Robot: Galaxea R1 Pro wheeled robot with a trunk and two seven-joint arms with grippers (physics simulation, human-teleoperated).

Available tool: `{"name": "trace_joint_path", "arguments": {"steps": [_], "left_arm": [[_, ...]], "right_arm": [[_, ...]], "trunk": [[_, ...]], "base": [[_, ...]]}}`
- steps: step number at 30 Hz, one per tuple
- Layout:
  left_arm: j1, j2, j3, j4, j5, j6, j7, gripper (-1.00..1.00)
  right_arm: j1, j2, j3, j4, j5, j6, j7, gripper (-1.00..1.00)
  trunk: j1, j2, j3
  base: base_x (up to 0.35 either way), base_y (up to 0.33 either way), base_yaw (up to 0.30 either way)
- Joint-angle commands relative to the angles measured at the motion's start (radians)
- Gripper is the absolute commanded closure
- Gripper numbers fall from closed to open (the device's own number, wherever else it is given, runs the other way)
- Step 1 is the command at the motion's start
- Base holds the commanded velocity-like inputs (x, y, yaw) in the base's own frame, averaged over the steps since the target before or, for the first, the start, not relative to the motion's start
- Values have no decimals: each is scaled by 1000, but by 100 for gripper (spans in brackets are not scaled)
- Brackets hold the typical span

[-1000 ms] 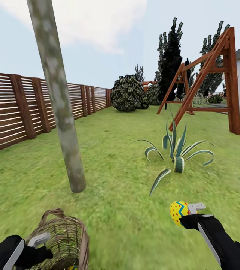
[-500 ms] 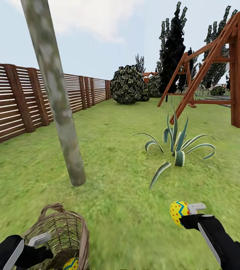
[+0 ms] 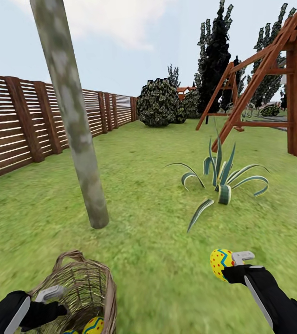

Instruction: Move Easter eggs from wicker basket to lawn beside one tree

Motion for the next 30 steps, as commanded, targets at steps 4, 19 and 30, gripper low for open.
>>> {"name": "trace_joint_path", "arguments": {"steps": [4,19,30], "left_arm": [[-1,-1,2,0,-6,3,-8,-100],[0,-20,3,30,-8,3,-5,-100],[-1,-20,6,30,-8,3,-5,-100]], "right_arm": [[-1,-1,2,-1,0,5,2,100],[-1,-2,0,-1,0,5,2,100],[-1,-1,2,-1,1,5,2,100]], "trunk": [[0,0,-1],[6,-4,-55],[11,-6,-98]], "base": [[0,14,0],[0,0,0],[0,0,0]]}}
